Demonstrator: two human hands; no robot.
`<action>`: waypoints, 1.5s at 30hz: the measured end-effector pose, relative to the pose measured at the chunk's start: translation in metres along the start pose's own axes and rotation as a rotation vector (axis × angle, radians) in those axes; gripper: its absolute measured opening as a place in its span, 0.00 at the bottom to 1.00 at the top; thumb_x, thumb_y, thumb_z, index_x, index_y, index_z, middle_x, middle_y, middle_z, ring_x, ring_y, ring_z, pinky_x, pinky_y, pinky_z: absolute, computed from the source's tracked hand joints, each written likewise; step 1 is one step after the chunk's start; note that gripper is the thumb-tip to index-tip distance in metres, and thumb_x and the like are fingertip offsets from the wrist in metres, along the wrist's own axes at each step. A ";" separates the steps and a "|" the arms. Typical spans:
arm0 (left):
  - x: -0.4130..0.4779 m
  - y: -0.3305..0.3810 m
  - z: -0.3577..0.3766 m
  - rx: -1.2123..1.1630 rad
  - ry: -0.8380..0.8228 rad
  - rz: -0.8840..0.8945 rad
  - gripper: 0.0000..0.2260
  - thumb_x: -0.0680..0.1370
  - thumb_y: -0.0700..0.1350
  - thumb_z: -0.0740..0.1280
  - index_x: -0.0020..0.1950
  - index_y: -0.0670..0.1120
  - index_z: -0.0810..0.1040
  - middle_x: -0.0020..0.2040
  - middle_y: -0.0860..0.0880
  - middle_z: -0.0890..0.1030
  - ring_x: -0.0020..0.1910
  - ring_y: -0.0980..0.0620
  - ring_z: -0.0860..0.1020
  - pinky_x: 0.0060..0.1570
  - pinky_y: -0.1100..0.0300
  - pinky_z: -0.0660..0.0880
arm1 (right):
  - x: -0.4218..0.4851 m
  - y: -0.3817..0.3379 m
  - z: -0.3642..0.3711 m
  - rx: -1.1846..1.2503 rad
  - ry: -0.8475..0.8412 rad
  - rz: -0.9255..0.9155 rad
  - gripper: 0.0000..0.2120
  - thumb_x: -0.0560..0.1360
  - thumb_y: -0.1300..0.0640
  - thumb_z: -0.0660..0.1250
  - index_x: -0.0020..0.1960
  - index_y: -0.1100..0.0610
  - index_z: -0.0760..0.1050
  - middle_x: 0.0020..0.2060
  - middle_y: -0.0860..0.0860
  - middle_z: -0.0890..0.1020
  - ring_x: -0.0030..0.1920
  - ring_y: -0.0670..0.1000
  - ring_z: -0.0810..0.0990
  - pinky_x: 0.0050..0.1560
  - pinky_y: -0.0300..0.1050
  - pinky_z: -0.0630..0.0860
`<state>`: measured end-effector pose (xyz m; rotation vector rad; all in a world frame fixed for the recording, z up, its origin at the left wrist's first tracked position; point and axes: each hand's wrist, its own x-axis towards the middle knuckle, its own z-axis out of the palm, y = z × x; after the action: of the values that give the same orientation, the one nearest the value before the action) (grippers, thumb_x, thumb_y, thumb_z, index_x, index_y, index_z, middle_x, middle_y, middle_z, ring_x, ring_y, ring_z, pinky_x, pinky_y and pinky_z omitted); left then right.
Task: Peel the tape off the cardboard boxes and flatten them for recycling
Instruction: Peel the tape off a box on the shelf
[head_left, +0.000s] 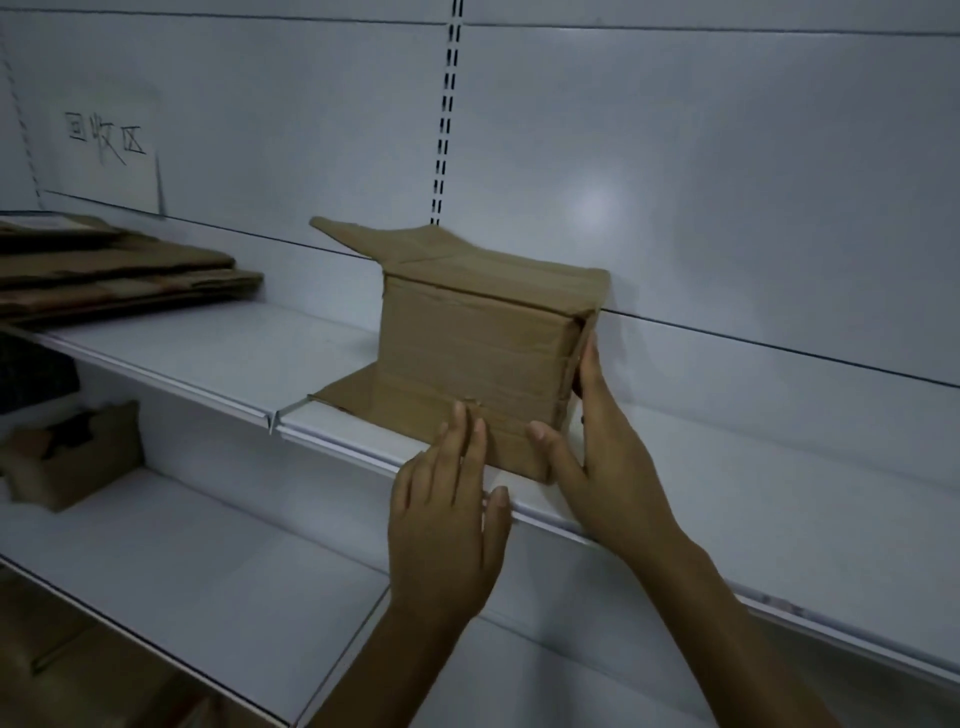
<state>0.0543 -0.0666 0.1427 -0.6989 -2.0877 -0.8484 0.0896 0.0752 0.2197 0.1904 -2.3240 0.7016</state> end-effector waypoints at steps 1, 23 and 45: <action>0.000 -0.001 0.002 0.003 0.015 -0.002 0.26 0.83 0.55 0.45 0.72 0.42 0.67 0.74 0.45 0.64 0.67 0.48 0.69 0.64 0.55 0.62 | 0.000 0.000 0.001 -0.021 0.008 -0.001 0.42 0.75 0.36 0.58 0.74 0.41 0.32 0.75 0.48 0.60 0.71 0.48 0.65 0.66 0.48 0.68; -0.002 -0.012 0.023 0.044 0.232 0.079 0.24 0.82 0.58 0.45 0.69 0.44 0.67 0.70 0.46 0.70 0.60 0.48 0.71 0.61 0.52 0.64 | 0.001 0.009 -0.005 -0.131 0.264 -0.115 0.27 0.67 0.39 0.70 0.55 0.59 0.76 0.52 0.49 0.75 0.52 0.41 0.71 0.54 0.27 0.67; 0.142 0.024 -0.050 -0.121 0.060 0.362 0.21 0.74 0.63 0.60 0.56 0.51 0.80 0.52 0.55 0.81 0.54 0.53 0.74 0.54 0.58 0.60 | -0.002 0.003 -0.002 0.033 0.383 -0.243 0.11 0.75 0.51 0.65 0.43 0.58 0.76 0.41 0.51 0.76 0.44 0.47 0.72 0.44 0.39 0.69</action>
<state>0.0140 -0.0613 0.2902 -1.0648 -1.7925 -0.7810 0.0918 0.0790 0.2181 0.3184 -1.8876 0.5954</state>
